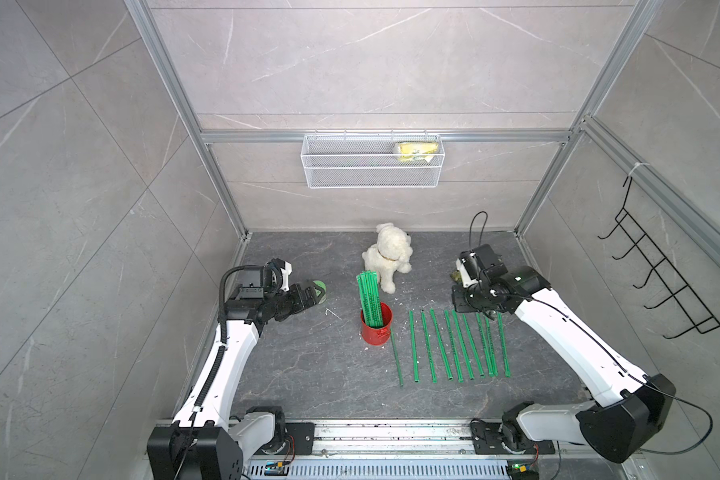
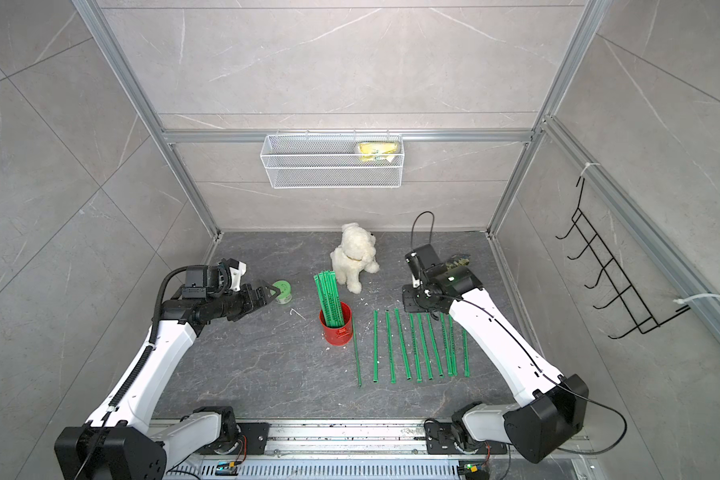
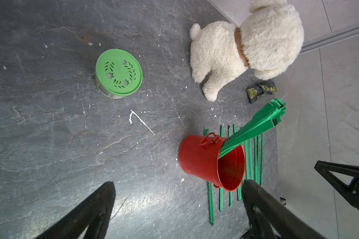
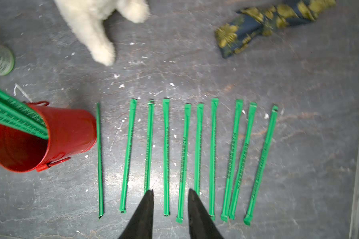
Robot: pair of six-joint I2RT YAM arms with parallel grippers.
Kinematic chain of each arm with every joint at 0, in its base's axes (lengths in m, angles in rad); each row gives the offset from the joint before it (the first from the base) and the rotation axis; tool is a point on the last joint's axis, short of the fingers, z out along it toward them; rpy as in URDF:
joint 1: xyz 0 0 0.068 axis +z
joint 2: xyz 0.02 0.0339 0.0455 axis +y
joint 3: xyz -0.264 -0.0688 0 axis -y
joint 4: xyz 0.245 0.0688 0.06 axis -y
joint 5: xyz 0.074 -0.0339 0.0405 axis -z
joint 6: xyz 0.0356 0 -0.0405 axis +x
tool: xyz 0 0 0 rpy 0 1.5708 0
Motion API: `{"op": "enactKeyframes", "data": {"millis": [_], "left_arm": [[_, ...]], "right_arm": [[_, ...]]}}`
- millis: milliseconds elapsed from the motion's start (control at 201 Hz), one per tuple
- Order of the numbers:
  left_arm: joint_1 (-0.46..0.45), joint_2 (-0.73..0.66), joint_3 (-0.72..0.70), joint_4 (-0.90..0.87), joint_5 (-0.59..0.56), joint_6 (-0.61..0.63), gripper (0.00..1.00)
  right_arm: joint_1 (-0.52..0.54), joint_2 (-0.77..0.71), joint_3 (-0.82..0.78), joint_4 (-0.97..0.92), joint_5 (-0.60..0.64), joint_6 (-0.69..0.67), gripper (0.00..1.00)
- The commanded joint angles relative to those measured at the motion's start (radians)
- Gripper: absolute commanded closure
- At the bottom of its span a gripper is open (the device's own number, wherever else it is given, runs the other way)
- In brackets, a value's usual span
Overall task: Take the straws out of the storage container
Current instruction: Place the straw at the center of the board, then pick up the straw from the container.
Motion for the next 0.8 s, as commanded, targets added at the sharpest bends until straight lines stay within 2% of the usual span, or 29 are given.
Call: {"op": "enactKeyframes", "data": {"millis": [0, 294, 791], "left_arm": [[-0.024, -0.027, 0.013, 0.017, -0.035, 0.043, 0.00], [-0.042, -0.042, 0.010, 0.012, -0.100, 0.059, 0.00], [-0.058, -0.026, 0.013, 0.002, -0.122, 0.066, 0.00]], "right_arm": [[0.100, 0.033, 0.037, 0.087, 0.066, 0.032, 0.66], [0.262, 0.176, 0.108, 0.231, 0.045, 0.020, 0.63], [0.287, 0.375, 0.173, 0.387, -0.070, 0.017, 0.64]]}}
